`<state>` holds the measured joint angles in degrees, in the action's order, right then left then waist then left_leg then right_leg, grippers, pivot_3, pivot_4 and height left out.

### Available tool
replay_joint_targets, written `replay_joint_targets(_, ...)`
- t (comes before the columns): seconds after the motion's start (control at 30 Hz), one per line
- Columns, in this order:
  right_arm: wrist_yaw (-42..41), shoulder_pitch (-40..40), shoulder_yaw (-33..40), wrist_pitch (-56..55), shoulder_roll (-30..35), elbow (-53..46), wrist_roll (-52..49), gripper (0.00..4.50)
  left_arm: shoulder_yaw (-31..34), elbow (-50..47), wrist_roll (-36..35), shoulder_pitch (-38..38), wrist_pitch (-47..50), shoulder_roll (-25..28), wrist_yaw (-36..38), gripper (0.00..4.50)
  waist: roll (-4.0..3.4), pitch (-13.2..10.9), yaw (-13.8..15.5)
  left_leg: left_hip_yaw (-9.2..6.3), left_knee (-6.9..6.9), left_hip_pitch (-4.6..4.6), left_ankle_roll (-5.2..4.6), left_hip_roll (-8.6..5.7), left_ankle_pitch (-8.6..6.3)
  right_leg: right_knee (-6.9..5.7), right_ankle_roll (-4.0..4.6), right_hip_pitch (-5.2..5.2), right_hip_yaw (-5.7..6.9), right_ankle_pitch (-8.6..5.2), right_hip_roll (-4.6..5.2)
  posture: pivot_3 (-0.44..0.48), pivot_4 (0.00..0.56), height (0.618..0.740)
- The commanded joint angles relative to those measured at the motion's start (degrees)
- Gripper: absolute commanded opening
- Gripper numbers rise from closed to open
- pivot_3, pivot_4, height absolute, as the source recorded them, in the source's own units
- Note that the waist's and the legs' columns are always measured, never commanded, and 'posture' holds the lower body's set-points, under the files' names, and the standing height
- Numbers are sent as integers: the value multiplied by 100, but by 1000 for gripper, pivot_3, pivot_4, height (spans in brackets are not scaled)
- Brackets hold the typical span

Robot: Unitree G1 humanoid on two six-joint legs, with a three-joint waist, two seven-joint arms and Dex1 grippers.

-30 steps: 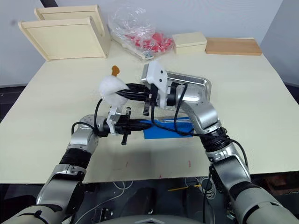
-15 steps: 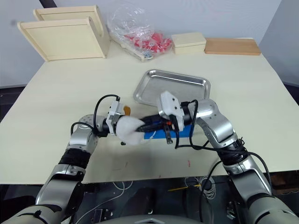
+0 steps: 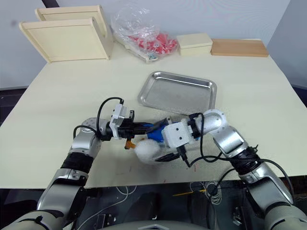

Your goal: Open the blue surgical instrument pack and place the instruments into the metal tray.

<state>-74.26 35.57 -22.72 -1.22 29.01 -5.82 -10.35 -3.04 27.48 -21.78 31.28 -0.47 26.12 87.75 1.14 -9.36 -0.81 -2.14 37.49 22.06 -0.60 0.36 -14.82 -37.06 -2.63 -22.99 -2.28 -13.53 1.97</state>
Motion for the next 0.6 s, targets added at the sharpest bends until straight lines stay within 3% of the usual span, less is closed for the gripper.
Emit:
replay_joint_targets(0.03, 124, -183, 744, 896, 235, -401, -883, 4470, -70, -3, 72, -32, -55, 51, 97, 0, 0, 0, 0, 0, 0, 0, 0, 0, 0, 0, 0, 1, 1, 0, -1, 0, 150, 740)
replay_joint_targets(0.3, 88, -305, 1506, 1551, 696, 664, -1206, 4470, -62, 7, 74, -31, -76, 62, 100, 0, 1, 1, 2, 9, -1, 4, -1, -1, -1, 14, -2, 2, -5, 1, 3, 0, 150, 740)
replay_joint_targets(0.6, -291, -604, 1489, 1475, 508, 1419, -1257, 4470, -68, 52, 91, 12, -115, 73, 92, 0, 1, 1, 5, 12, -1, 16, -15, -1, -9, 31, -4, 0, -5, 1, 5, 0, 150, 740)
